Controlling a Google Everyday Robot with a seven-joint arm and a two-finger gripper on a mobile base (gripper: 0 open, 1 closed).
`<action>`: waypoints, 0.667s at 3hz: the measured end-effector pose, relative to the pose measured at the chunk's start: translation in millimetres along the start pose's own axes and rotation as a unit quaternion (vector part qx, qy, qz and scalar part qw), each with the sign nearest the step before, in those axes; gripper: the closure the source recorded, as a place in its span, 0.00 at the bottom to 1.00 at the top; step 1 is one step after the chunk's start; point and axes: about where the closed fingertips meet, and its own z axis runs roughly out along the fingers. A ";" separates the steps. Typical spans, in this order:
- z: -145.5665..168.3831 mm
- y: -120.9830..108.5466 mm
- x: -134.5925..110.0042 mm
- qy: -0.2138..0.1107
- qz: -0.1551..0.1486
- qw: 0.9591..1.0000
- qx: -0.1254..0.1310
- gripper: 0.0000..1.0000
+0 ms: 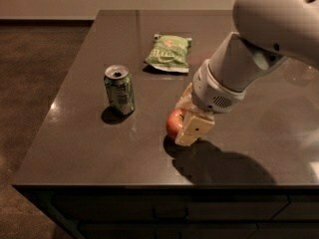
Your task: Move apple near green can
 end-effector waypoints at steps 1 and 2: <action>-4.1 -16.4 -25.8 -0.006 -0.004 1.000 0.009 0.96; 1.1 -31.1 -47.3 -0.015 -0.003 1.000 0.009 1.00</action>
Offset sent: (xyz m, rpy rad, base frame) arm 0.0526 0.0647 0.0261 0.0525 -0.0131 -0.0056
